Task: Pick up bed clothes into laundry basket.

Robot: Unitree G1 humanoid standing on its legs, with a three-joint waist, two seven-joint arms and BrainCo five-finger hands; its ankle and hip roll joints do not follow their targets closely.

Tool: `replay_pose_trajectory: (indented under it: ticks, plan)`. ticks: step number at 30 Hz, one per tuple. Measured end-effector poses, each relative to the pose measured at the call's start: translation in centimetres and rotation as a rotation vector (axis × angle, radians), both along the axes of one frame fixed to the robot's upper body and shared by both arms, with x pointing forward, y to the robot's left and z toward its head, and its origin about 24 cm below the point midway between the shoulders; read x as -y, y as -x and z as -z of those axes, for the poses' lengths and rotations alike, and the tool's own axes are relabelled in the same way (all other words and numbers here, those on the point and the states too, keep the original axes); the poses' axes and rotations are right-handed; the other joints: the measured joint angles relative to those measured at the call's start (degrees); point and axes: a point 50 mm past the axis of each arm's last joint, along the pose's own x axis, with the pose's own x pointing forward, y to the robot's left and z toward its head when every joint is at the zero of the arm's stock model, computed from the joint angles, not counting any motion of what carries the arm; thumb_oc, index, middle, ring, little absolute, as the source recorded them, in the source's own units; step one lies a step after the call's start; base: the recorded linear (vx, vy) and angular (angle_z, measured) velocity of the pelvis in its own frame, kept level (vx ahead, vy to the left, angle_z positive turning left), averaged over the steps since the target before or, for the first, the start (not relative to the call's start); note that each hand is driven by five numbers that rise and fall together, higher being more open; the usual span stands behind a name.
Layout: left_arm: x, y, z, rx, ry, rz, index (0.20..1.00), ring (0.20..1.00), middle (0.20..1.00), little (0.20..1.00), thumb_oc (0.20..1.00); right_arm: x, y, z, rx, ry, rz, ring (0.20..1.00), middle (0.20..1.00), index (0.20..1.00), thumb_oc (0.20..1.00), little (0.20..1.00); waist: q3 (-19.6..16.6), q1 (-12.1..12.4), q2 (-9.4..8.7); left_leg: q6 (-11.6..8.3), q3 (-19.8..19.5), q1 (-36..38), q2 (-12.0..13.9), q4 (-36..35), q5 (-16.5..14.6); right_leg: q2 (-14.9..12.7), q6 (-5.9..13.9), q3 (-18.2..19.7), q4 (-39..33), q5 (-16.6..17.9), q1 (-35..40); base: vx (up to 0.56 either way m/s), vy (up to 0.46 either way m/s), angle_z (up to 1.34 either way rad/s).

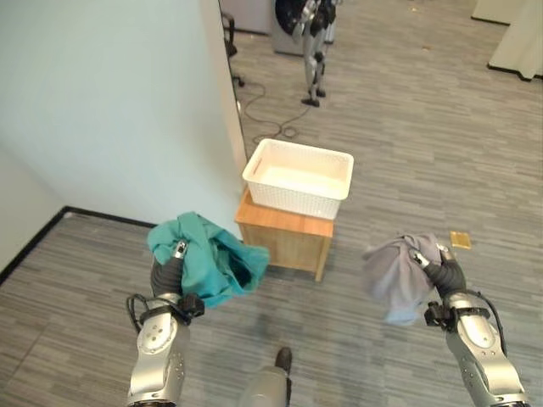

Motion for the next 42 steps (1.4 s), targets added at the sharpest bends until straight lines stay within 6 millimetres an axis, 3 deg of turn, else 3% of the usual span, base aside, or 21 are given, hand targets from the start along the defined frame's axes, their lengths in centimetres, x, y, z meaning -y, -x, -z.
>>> replay_pose_trajectory:
  ticks: [2, 5, 7, 10, 11, 12, 13, 14, 15, 17, 18, 19, 20, 23, 24, 27, 30, 32, 35, 37, 42]
  plan:
    - [-0.1, -0.5, -0.5, 0.024, -0.003, 0.001, 0.200, 0.200, 0.200, 0.200, 0.200, -0.2, -0.4, -0.5, 0.023, -0.010, -0.003, 0.200, 0.200, 0.200, 0.200, 0.200, 0.4, 0.2, 0.61, 1.83, 0.1, 3.3, -0.3, -2.0, -1.3, -0.4, 0.41, 0.3, 2.6, 2.0, 0.1, 0.26, 0.180, 0.01]
    - [-0.3, -0.7, -1.0, 0.039, -0.013, -0.003, 0.200, 0.200, 0.200, 0.200, 0.200, -1.1, -1.0, -1.0, 0.057, -0.045, -0.015, 0.200, 0.200, 0.200, 0.200, 0.200, 0.4, 1.6, 2.07, 2.38, 0.7, 9.5, 0.2, -7.3, -1.8, -1.4, 2.25, 3.1, 20.9, 1.5, -7.0, 0.25, 0.216, -0.21]
    - [-0.4, -0.7, -1.2, 0.041, -0.024, -0.006, 0.200, 0.200, 0.200, 0.200, 0.200, -1.7, -1.3, -1.3, 0.071, -0.030, -0.029, 0.200, 0.200, 0.200, 0.200, 0.200, 0.9, 1.3, 2.27, 4.02, 0.5, 12.7, -0.5, -9.1, -3.0, -2.4, 5.43, 5.5, 39.8, 7.3, -16.5, 0.21, 0.174, -0.01]
    - [-0.3, -0.7, -1.4, 0.041, -0.038, 0.011, 0.200, 0.200, 0.200, 0.200, 0.200, -1.8, -1.0, -0.9, 0.058, -0.020, -0.032, 0.200, 0.200, 0.200, 0.200, 0.200, 1.5, -0.3, 3.43, 4.59, -2.1, 15.1, -0.4, -9.9, -4.5, -0.6, 4.68, 7.6, 49.2, 3.8, -24.8, 0.28, -0.020, 0.30]
    - [-0.3, -0.8, -1.6, 0.046, -0.053, 0.019, 0.200, 0.200, 0.200, 0.200, 0.200, -1.9, -1.0, -1.0, 0.062, -0.022, -0.035, 0.200, 0.200, 0.200, 0.200, 0.200, 1.9, -0.9, 3.68, 4.56, -2.9, 15.4, -0.3, -10.1, -4.3, 0.5, 3.42, 8.0, 47.8, 1.1, -27.3, 0.24, -0.077, 0.59]
    - [-0.3, -1.0, -1.8, 0.049, -0.067, 0.031, 0.200, 0.200, 0.200, 0.200, 0.200, -2.0, -1.0, -1.4, 0.078, -0.022, -0.041, 0.200, 0.200, 0.200, 0.200, 0.200, 2.4, -2.0, 4.31, 3.25, -5.5, 16.1, 0.2, -11.1, -3.9, 2.5, 0.41, 7.7, 36.5, -1.7, -28.8, 0.33, -0.168, 0.75]
    - [-0.1, -1.2, -2.1, 0.060, -0.068, 0.039, 0.200, 0.200, 0.200, 0.200, 0.200, -2.1, -1.0, -1.7, 0.091, -0.023, -0.043, 0.200, 0.200, 0.200, 0.200, 0.200, 2.3, -2.7, 4.00, 3.46, -6.0, 16.6, 0.1, -11.8, -3.1, 2.8, 0.25, 7.8, 26.7, -1.0, -29.5, 0.39, -0.246, 1.31]
    - [0.3, -1.6, -2.1, 0.075, -0.042, 0.040, 0.200, 0.200, 0.200, 0.200, 0.200, -1.9, -1.0, -1.9, 0.097, -0.013, -0.046, 0.200, 0.200, 0.200, 0.200, 0.200, 2.3, -3.3, 3.88, 1.41, -10.8, 18.1, -0.6, -11.9, -4.5, 5.2, -0.20, 12.0, 13.8, 1.6, -30.2, 0.37, -0.241, 1.42]
    - [0.6, -2.1, -2.1, 0.075, -0.043, 0.053, 0.200, 0.200, 0.200, 0.200, 0.200, -1.8, -1.0, -1.9, 0.096, -0.014, -0.041, 0.200, 0.200, 0.200, 0.200, 0.200, 2.2, -4.2, 3.96, 1.16, -13.3, 18.2, -0.5, -12.2, -4.7, 6.5, 1.08, 16.0, 1.4, 3.6, -27.9, 0.20, -0.171, 1.48]
    - [0.7, -2.0, -2.0, 0.060, -0.064, 0.077, 0.200, 0.200, 0.200, 0.200, 0.200, -2.6, -1.0, -2.9, 0.139, -0.056, -0.072, 0.200, 0.200, 0.200, 0.200, 0.200, 2.0, -3.0, 1.61, 1.52, -14.0, 20.8, -1.9, -13.0, -4.5, 6.0, -1.14, 13.4, 1.7, 8.5, -28.2, 0.18, -0.163, 0.94]
    - [0.4, -1.1, -1.2, 0.027, -0.063, 0.063, 0.200, 0.200, 0.200, 0.200, 0.200, -3.0, -1.2, -3.8, 0.179, -0.076, -0.113, 0.200, 0.200, 0.200, 0.200, 0.200, 0.4, -2.3, -0.62, 0.47, -14.2, 23.6, -3.8, -14.6, -5.3, 5.0, -3.38, 12.0, 2.1, 14.9, -25.5, 0.21, -0.176, 0.48]
    - [0.4, -1.1, -1.2, 0.027, -0.063, 0.063, 0.200, 0.200, 0.200, 0.200, 0.200, -3.0, -1.2, -3.8, 0.179, -0.076, -0.113, 0.200, 0.200, 0.200, 0.200, 0.200, 0.4, -2.3, -0.62, 0.47, -14.2, 23.6, -3.8, -14.6, -5.3, 5.0, -3.38, 12.0, 2.1, 14.9, -25.5, 0.20, -0.153, 0.38]
    - [0.6, 0.2, 0.1, -0.006, -0.019, 0.042, 0.200, 0.200, 0.200, 0.200, 0.200, -2.2, -2.6, -6.4, 0.260, 0.017, -0.139, 0.200, 0.200, 0.200, 0.200, 0.200, -0.1, -0.9, 0.71, -1.91, -13.6, 23.9, -2.4, -12.7, -7.2, 6.5, -4.20, 11.7, -2.9, 17.7, -22.0, 0.08, -0.060, 0.02]
    - [1.2, 0.7, 1.0, -0.036, 0.013, 0.070, 0.200, 0.200, 0.200, 0.200, 0.200, -0.6, -4.5, -11.6, 0.380, 0.270, -0.163, 0.200, 0.200, 0.200, 0.200, 0.200, 0.3, 0.4, -0.30, -4.44, -14.0, 21.7, -1.8, -8.5, -9.6, 6.6, -5.65, 10.4, -3.9, 17.1, -20.4, 0.08, -0.079, 0.18]
    - [1.8, 0.6, 1.0, -0.033, 0.017, 0.107, 0.200, 0.200, 0.200, 0.200, 0.200, 0.7, -5.6, -14.1, 0.422, 0.387, -0.130, 0.200, 0.200, 0.200, 0.200, 0.200, 0.1, 0.3, -0.10, -4.11, -14.1, 21.3, -1.5, -8.8, -9.8, 6.7, -5.77, 9.9, -3.9, 17.0, -20.4, 0.02, -0.052, 0.36]
    - [2.2, 0.8, 1.2, -0.044, 0.040, 0.149, 0.200, 0.200, 0.200, 0.200, 0.200, 2.3, -7.4, -17.4, 0.469, 0.433, -0.039, 0.200, 0.200, 0.200, 0.200, 0.200, 0.1, 0.1, -0.88, -2.90, -14.0, 22.5, 0.4, -12.2, -9.5, 8.1, -5.75, 7.9, -3.9, 16.9, -20.7, 0.02, -0.041, 0.29]
    - [1.8, 1.6, 1.9, -0.089, 0.026, 0.144, 0.200, 0.200, 0.200, 0.200, 0.200, 1.7, -8.3, -17.8, 0.465, 0.443, -0.052, 0.200, 0.200, 0.200, 0.200, 0.200, -0.5, 0.4, -2.28, -2.54, -13.8, 22.6, 0.5, -12.3, -9.2, 8.1, -5.71, 7.7, -4.0, 16.9, -20.8, 0.00, -0.009, 0.02]
    - [1.3, 2.3, 2.4, -0.120, 0.047, 0.136, 0.200, 0.200, 0.200, 0.200, 0.200, 2.7, -9.5, -18.1, 0.409, 0.564, -0.030, 0.200, 0.200, 0.200, 0.200, 0.200, -0.8, 1.9, -2.73, -2.30, -13.7, 22.5, 0.4, -12.4, -9.1, 7.9, -4.68, 7.5, -4.2, 16.1, -21.0, 0.01, 0.003, 0.05]
    - [1.2, 2.5, 2.7, -0.141, 0.044, 0.137, 0.200, 0.200, 0.200, 0.200, 0.200, 3.9, -12.0, -17.8, 0.285, 0.663, 0.026, 0.200, 0.200, 0.200, 0.200, 0.200, -0.8, 2.3, -2.68, -2.05, -13.9, 22.0, 0.1, -12.0, -8.9, 7.7, -5.37, 7.5, -4.1, 16.6, -21.3, 0.01, 0.007, 0.02]
    - [2.2, 2.1, 3.0, -0.152, 0.056, 0.182, 0.200, 0.200, 0.200, 0.200, 0.200, 6.0, -13.2, -16.1, 0.128, 0.685, 0.105, 0.200, 0.200, 0.200, 0.200, 0.200, -0.8, 3.1, -2.63, -2.05, -14.1, 21.6, 0.0, -11.7, -8.9, 7.5, -5.34, 7.3, -4.2, 16.6, -21.4, 0.02, 0.009, 0.06]
    - [2.2, 2.0, 3.0, -0.161, 0.058, 0.203, 0.200, 0.200, 0.200, 0.200, 0.200, 5.9, -14.8, -12.4, -0.084, 0.786, 0.116, 0.200, 0.200, 0.200, 0.200, 0.200, -0.7, 3.2, -2.27, -2.03, -14.1, 20.6, -0.2, -11.0, -8.9, 7.4, -5.65, 7.1, -4.1, 16.9, -22.1, 0.00, 0.000, 0.00]
